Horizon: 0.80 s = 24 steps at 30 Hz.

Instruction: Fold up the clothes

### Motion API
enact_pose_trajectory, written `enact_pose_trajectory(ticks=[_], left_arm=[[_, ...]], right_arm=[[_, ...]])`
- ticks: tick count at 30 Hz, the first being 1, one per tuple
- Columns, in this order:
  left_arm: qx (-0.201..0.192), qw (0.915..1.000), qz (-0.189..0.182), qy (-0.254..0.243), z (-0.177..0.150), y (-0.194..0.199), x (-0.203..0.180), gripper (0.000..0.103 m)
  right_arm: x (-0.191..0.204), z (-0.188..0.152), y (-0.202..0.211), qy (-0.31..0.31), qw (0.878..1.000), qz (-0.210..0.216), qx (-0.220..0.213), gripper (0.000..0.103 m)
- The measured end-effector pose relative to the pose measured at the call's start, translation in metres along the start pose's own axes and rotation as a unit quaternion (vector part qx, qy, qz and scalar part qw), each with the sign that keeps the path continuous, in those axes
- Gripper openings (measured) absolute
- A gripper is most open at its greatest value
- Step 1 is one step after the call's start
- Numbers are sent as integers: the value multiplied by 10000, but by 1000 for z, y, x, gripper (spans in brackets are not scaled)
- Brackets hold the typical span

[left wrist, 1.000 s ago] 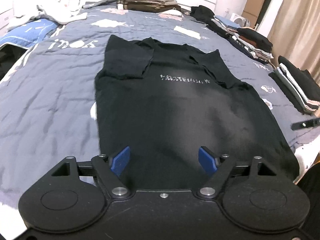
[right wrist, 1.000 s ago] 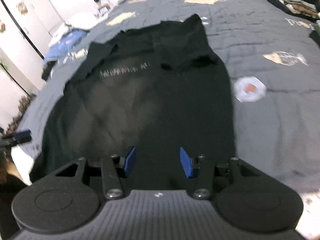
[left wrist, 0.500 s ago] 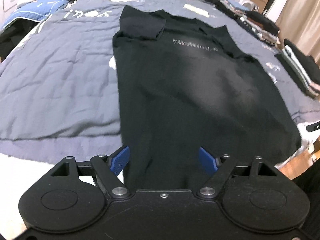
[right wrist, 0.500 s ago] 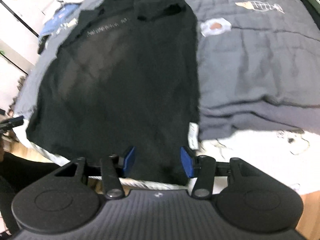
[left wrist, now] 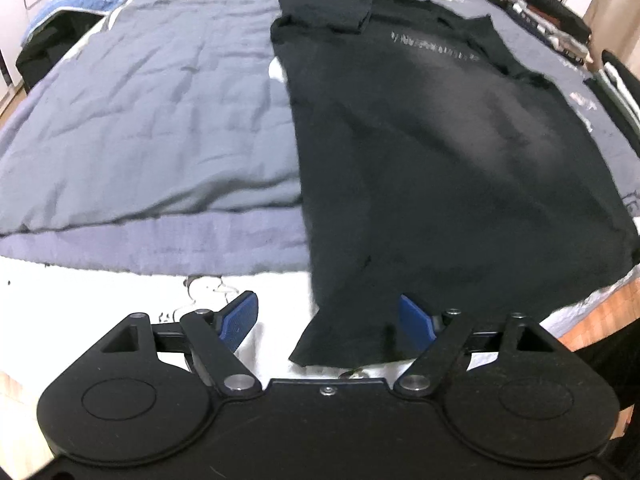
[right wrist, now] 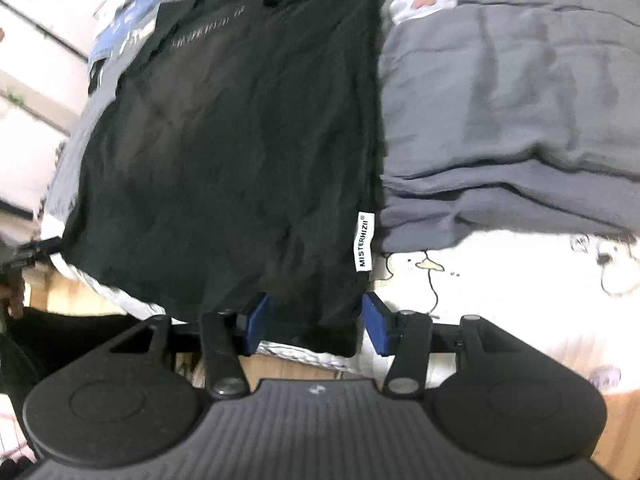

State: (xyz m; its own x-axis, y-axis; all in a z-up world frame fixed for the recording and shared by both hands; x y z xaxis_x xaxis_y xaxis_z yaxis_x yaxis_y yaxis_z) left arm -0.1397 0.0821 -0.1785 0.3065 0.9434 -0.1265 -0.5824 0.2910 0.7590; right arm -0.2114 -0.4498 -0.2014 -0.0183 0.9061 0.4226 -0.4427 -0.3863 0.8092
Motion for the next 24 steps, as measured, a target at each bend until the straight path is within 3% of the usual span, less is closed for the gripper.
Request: enact_pose_trajectory(ticks=[2,4,5,6,7,8,9,12,16,19,24], left_arm=[[38,9998,-147,154,-2,-4,1,71],[62,9987,-341,361,-4,-7,2,41],[82,9981,-434,424,-6,-7,1,15],[90,9974,-529,487,-7,-8,-1,9],[26,9964,-637,555,-6,-7,-2,9],[-56,9951,-748,651,-5,-5,-2,7],[-181,9934,-829,769,-1,0,-2,6],[-645,9858,-1075,1118,16,16,0,5],[-1393,9694,-1361,1496,61,37,7,5],[-1722,9639,-1341,1524,101,33,8,5],[-1651,9678,-1050,1585,136,-11,19,5]], right_arm=[[-3,1,-13,6,9996,-50,271,51],[-5,1,-25,-53,9986,-61,524,51],[-2,2,-27,-28,9985,-11,541,50],[0,4,-27,-37,9986,120,516,45],[3,5,-27,-100,9983,313,482,38],[6,7,-27,-175,9977,485,444,13],[9,9,-27,-220,9973,583,383,6],[21,23,-12,-394,9937,1042,-113,5],[24,63,26,-950,9722,1641,-1376,5],[16,95,37,-1311,9547,1699,-2063,5],[-8,134,15,-1881,9395,1371,-2511,5]])
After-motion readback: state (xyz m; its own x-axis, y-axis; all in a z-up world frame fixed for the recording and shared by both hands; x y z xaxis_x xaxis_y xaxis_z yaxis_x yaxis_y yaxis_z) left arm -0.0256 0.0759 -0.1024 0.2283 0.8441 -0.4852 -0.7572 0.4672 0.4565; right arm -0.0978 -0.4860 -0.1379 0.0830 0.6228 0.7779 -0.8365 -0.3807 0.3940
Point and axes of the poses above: each gripper's, at about its wrist camera, not at the fingertips, and y roughly against the way its jaws point, x to its left, z to its top, the point moved 6 cm from there along -y, roughly the way its jaws point, and after that the axes turned 11 degrees about -x, right-handed, at the moved point
